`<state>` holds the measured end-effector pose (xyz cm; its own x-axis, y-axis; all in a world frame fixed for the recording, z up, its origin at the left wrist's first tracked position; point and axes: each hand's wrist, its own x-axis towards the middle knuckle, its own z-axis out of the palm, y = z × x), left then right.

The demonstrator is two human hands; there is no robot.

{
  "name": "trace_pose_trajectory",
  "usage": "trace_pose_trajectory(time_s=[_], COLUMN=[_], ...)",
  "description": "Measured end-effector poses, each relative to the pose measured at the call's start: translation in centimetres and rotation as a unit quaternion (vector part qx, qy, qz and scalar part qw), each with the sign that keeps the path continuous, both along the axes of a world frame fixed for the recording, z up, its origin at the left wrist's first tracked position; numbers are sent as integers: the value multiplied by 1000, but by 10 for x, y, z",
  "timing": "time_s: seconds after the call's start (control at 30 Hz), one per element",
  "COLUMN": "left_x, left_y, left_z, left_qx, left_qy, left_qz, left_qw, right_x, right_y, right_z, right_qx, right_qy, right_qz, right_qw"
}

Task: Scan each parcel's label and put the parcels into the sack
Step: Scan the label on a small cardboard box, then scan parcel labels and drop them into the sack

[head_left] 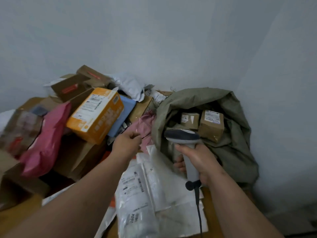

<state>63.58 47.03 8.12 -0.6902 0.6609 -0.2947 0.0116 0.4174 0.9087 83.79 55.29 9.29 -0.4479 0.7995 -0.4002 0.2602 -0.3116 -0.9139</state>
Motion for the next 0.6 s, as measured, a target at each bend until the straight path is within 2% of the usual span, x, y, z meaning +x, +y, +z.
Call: trace_pose_trajectory(time_s=[0.23, 0.4, 0.6], left_x=[-30, -22, -6], left_y=[-103, -142, -143], left_z=[-39, -60, -87], left_qx=[-89, -166, -188], left_qy=[-9, -83, -174], left_qz=[1, -21, -8], left_qw=[996, 982, 967], right_x=[-23, -29, -34], right_y=[-82, -107, -108], right_z=[-26, -53, -87], right_qx=[-19, -41, -84], right_qy=[-36, -68, -96], right_qz=[8, 3, 10], right_qw=[999, 997, 992])
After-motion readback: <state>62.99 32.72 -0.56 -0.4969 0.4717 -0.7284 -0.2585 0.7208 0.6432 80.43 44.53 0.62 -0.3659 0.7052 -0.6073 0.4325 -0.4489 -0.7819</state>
